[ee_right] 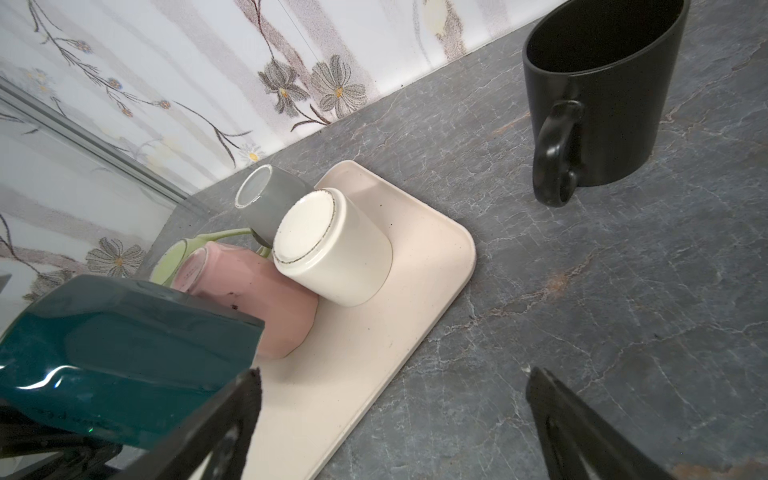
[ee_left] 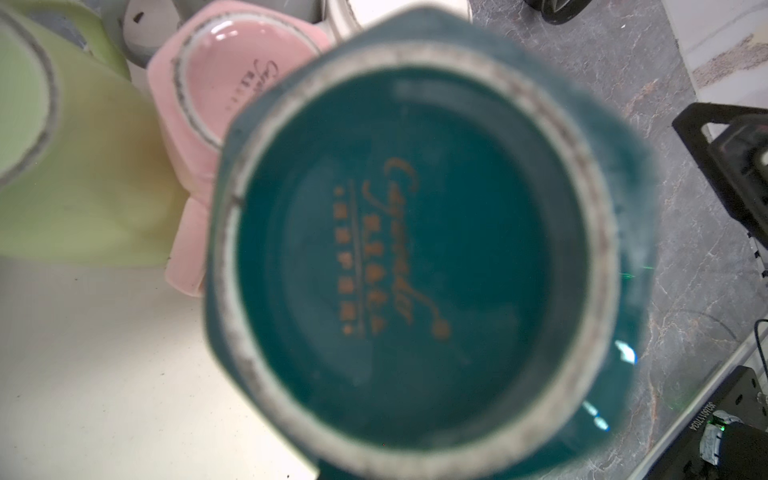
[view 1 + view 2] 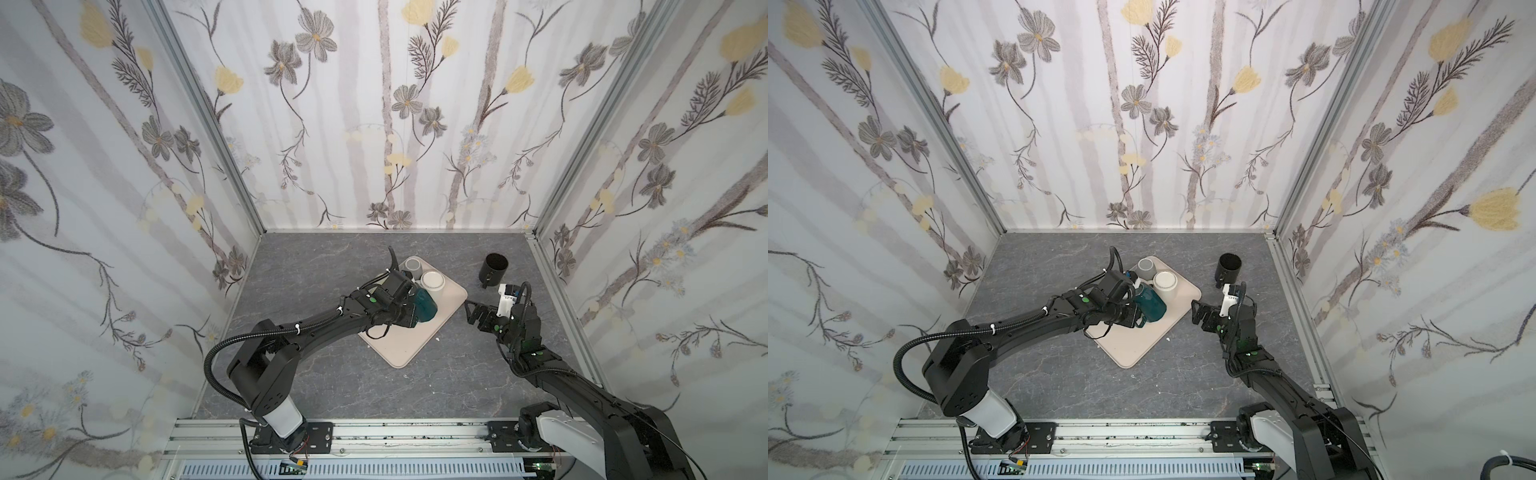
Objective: Turn the mug right side up
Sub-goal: 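Lift the teal mug off the tray with the left gripper while the right gripper approaches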
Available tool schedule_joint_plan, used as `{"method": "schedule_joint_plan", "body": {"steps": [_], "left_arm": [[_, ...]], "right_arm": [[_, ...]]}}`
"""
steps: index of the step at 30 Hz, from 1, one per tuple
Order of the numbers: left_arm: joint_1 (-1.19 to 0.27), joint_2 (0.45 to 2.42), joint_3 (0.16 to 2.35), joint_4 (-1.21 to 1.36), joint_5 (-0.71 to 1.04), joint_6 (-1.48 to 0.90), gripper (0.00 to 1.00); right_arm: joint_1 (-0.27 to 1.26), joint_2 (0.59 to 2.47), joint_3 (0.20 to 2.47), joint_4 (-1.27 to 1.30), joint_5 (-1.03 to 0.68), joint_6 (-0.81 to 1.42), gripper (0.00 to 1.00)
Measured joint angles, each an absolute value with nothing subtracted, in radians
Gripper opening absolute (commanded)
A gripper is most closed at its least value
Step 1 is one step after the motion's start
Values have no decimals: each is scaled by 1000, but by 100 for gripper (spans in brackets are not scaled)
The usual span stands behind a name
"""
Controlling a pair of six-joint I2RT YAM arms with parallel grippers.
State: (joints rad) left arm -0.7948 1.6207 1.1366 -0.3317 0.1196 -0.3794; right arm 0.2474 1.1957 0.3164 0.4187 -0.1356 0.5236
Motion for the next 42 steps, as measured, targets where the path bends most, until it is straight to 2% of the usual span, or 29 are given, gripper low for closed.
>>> {"method": "schedule_joint_plan", "body": {"steps": [16,26,33,42], "left_arm": [[-732,1440,932,-146,176,-445,0],[-726,1359,867,-15,195,-455,0],[-722,1298,769,45,186,-445,0],[-710,1315,762,115,207,-475,0]], "right_arm": [[309,1077,356,404,-202,630,100],[426,973,356,399,-256,768,100],[551,863,255,416,-228,897,100],[647,921,240,474,-175,955,99]]}}
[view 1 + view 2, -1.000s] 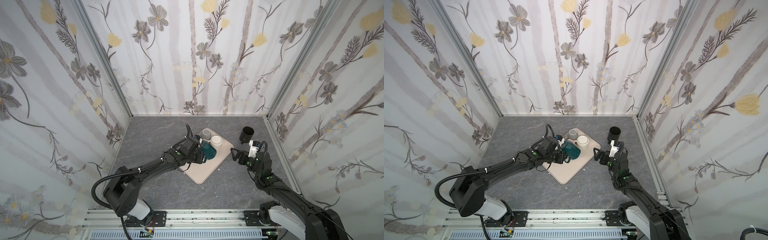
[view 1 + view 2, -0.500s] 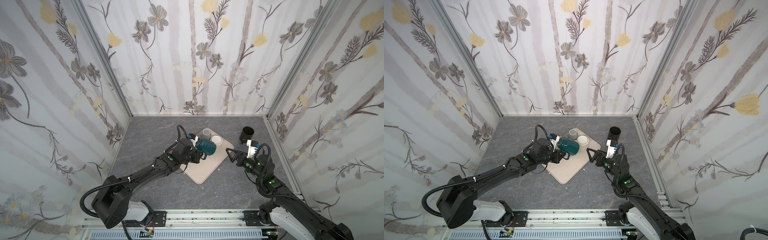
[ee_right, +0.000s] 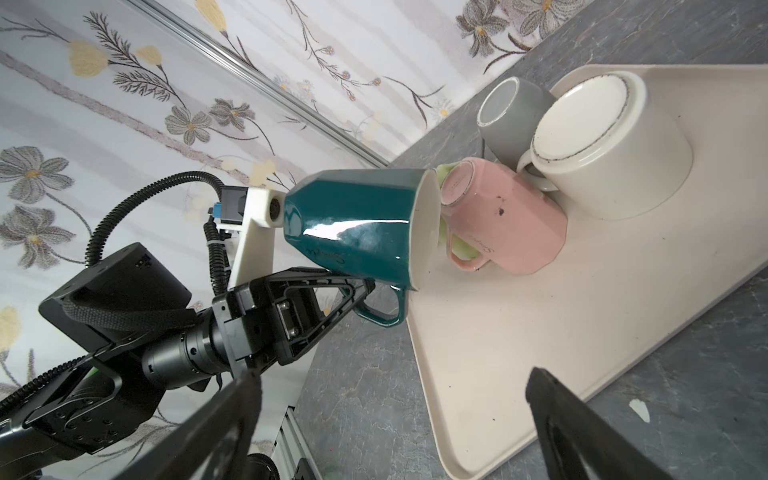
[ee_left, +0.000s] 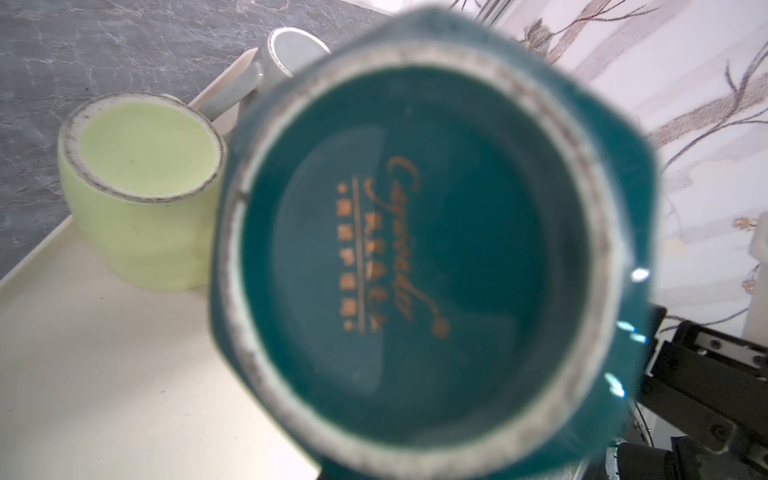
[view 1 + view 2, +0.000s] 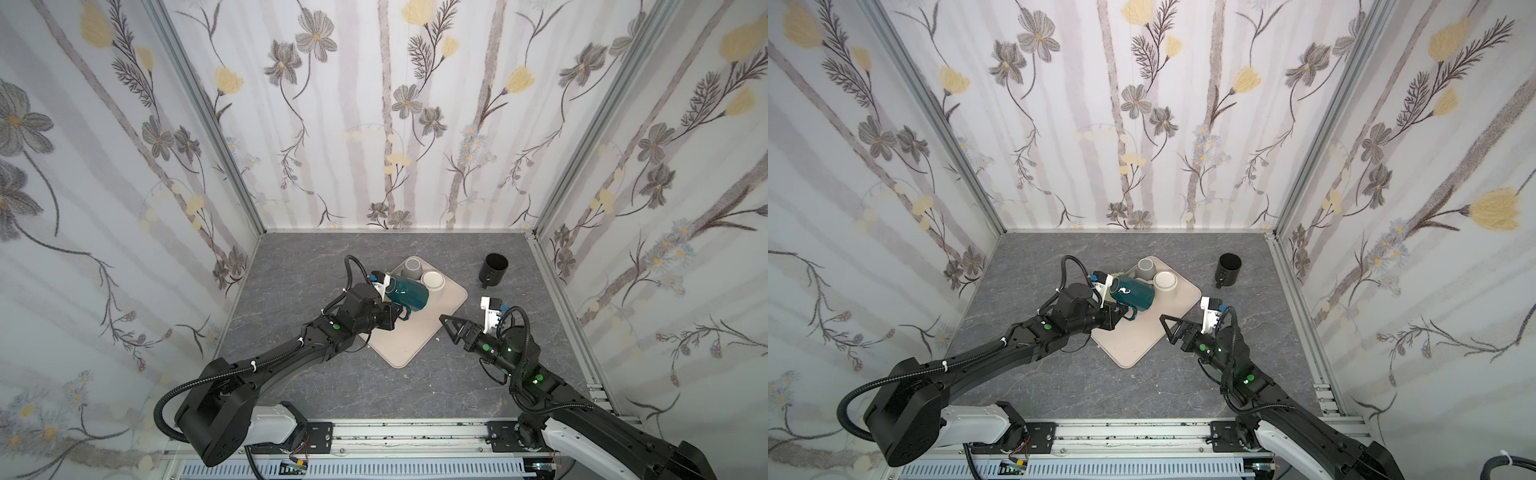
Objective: Turn the mug right side up
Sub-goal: 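Lift the teal mug off the tray with the left gripper while the right gripper approaches, then tilt the teal mug sideways toward the right gripper while the right gripper reaches its rim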
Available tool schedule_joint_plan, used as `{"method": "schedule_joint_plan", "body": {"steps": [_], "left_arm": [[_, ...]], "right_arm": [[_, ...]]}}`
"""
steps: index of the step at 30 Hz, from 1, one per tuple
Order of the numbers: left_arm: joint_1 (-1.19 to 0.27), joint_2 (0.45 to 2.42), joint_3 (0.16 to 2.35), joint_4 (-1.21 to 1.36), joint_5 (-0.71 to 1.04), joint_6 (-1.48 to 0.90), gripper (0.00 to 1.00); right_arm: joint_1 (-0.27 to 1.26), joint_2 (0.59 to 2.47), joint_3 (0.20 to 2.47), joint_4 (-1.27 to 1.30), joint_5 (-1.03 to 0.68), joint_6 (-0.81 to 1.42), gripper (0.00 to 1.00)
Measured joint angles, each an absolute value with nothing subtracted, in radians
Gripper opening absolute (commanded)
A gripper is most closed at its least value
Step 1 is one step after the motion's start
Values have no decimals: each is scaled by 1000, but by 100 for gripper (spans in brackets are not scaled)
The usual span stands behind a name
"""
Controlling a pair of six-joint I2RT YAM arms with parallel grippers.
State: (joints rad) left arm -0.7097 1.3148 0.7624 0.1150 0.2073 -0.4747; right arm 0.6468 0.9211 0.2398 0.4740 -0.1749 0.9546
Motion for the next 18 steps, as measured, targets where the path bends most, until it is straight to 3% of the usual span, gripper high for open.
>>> {"method": "schedule_joint_plan", "body": {"steps": [10,18], "left_arm": [[-709,1319,768,167,272,-558,0],[-709,1306,757,258,342,-655,0]], "right_arm": [[680,1030,264,586,-170,980,96],[710,1064,277,649,-176,999,82]]}}
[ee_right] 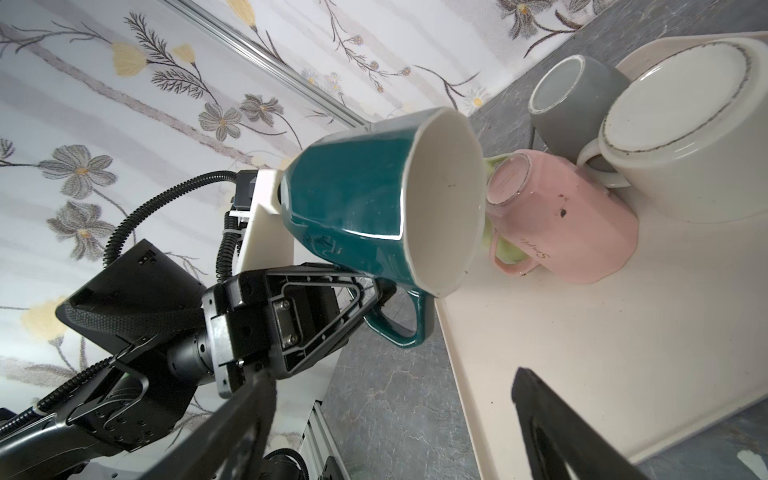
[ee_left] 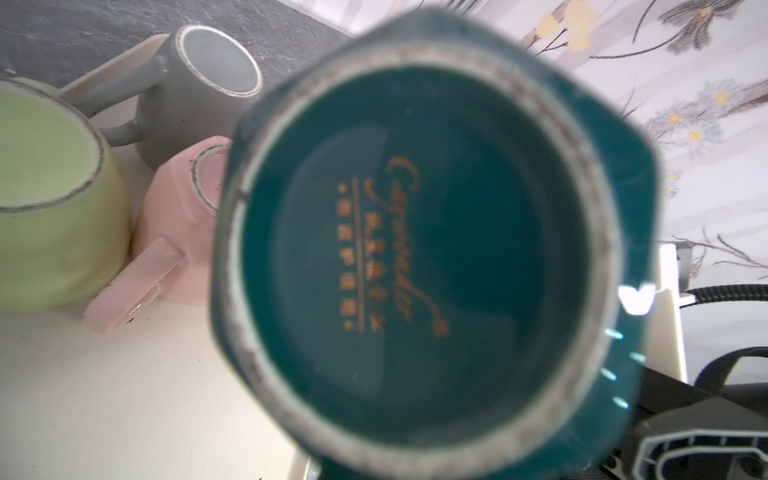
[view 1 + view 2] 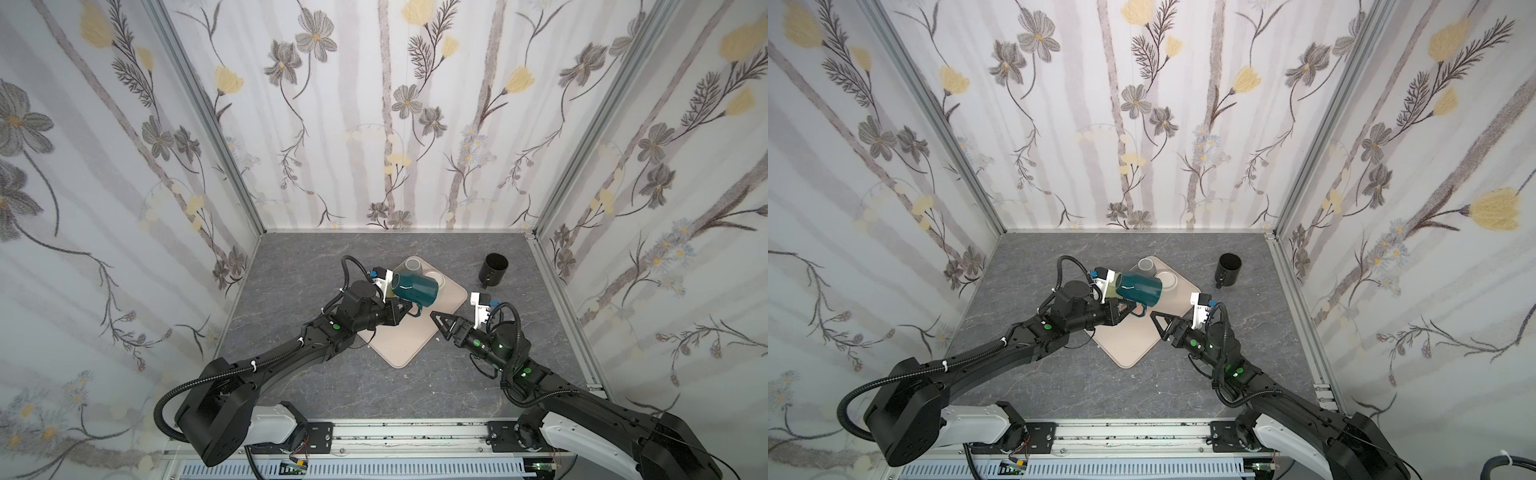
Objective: Turn the mug right side up
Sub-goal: 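Tilt the teal mug sideways toward the right gripper while the right gripper reaches its rim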
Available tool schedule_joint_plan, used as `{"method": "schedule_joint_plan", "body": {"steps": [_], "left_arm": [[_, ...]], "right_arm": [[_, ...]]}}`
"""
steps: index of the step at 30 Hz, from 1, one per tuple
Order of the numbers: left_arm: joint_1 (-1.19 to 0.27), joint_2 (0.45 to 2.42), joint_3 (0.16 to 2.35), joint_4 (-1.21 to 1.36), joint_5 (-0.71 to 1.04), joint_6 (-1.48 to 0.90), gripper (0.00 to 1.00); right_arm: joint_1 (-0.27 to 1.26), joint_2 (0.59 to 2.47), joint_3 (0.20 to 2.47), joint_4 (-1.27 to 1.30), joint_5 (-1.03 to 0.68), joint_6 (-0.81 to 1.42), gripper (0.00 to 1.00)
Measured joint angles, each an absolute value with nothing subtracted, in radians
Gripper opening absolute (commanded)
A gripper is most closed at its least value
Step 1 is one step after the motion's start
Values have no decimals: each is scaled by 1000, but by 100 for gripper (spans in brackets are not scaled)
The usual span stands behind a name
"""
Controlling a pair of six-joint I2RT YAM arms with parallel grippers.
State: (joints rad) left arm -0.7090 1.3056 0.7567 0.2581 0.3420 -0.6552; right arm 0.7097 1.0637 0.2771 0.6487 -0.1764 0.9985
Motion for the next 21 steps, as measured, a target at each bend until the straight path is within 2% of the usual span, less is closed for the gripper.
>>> {"method": "schedule_joint_plan", "body": {"steps": [5,21], "left_arm": [[-709,1298,751,302,373,-704,0],[-709,1288,716,445,488,-764,0]], "right_arm": [[721,1070,284,692,-176,1006,77],[727,1138,320,767,-176,1012,51]]}}
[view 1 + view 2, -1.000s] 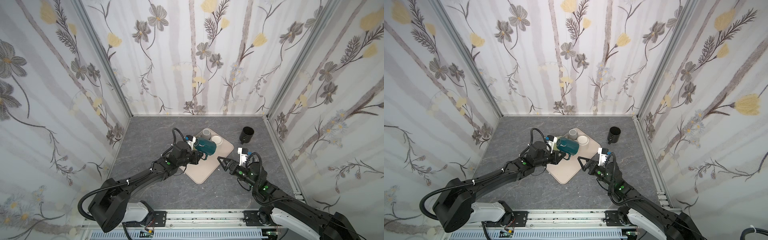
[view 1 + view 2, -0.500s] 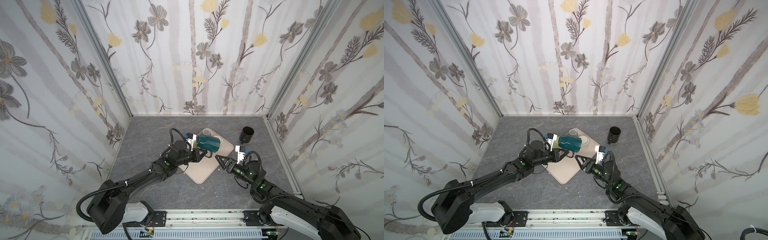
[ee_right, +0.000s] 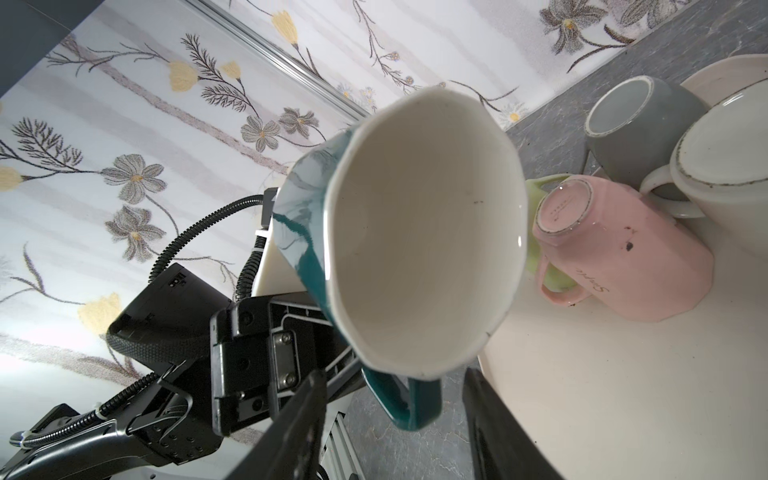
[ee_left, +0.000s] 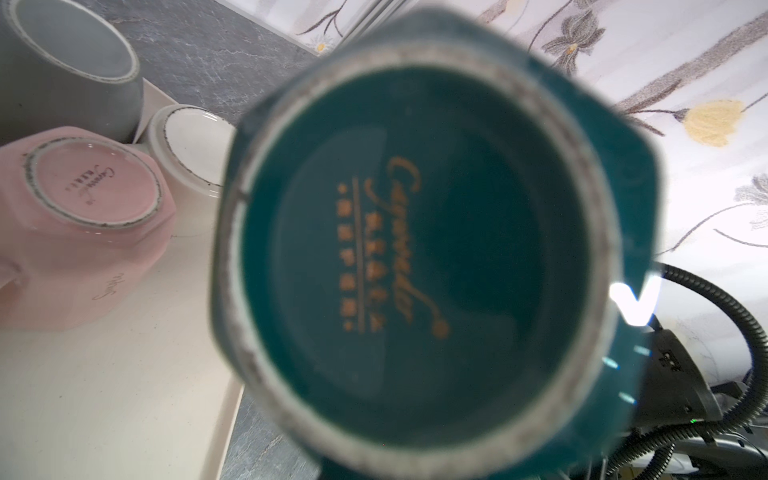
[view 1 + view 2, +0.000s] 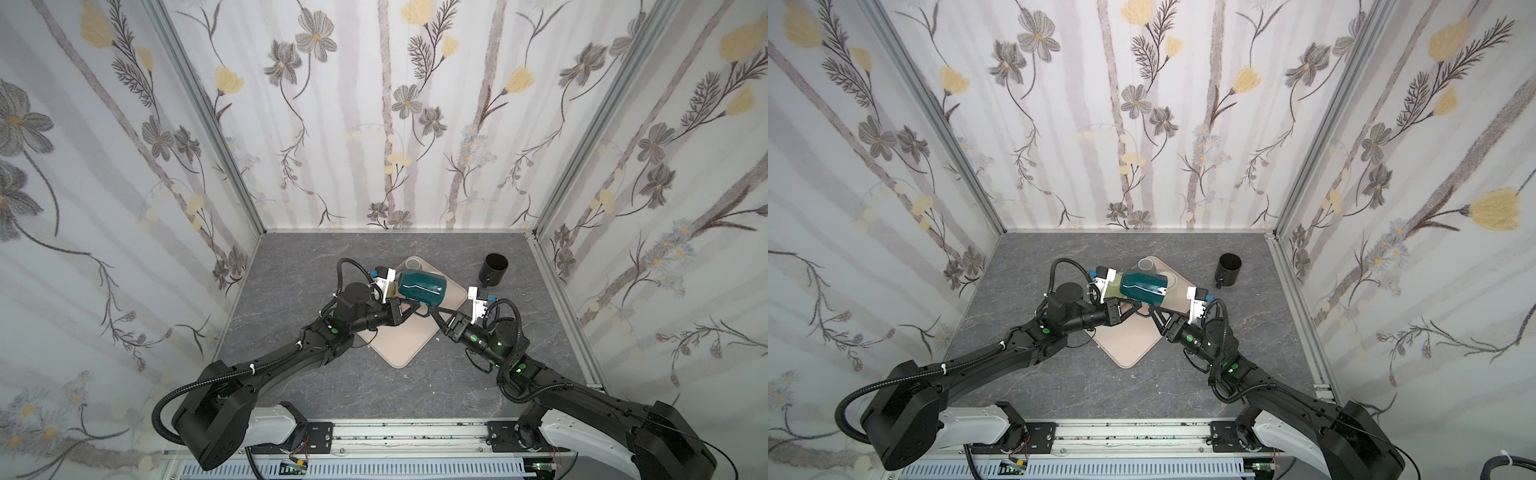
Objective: Turn the mug right side up
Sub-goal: 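Tilt the teal mug sideways toward the right gripper while the right gripper reaches its rim, then grasp the teal mug body with the right gripper while the left gripper holds the handle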
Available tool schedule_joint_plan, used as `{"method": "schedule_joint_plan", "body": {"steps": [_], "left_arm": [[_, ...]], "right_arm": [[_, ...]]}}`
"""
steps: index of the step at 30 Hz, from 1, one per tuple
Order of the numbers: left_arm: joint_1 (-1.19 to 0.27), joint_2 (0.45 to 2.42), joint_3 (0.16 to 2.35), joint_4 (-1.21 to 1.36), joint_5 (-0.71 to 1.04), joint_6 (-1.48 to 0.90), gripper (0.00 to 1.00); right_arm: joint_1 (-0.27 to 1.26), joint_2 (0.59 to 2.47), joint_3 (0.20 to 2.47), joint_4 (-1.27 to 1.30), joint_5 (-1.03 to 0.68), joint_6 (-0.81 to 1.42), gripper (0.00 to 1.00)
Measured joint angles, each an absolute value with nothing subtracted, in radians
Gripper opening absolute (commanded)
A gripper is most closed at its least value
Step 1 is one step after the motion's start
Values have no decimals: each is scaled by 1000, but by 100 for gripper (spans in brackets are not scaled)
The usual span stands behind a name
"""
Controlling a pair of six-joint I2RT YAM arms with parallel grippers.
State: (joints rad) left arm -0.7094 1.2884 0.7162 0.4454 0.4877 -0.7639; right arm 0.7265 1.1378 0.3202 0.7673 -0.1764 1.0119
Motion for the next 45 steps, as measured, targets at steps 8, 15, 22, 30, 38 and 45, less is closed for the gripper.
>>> {"method": "schedule_joint_plan", "body": {"steps": [8,15,22,30,38,45], "left_arm": [[-709,1292,716,490,531,-785,0],[-710,1312,716,527,564,-785,0],[-710,1345,727,542,589,-782,0],[-708,1378,736,564,604,-782,0],[-707,1388,740,571,606,-783,0],[-707,1379,739,555,595,-777,0]], "right_arm": [[730,1158,327,775,-176,1009,42],[731,1169,330,788,-177,1007,34],[736,1179,336,788,-177,992,32],[738,1188,344,772,-169,979,29],[739,1205,352,766,-156,950,15],[741,1218,352,779,-159,949,0]]}}
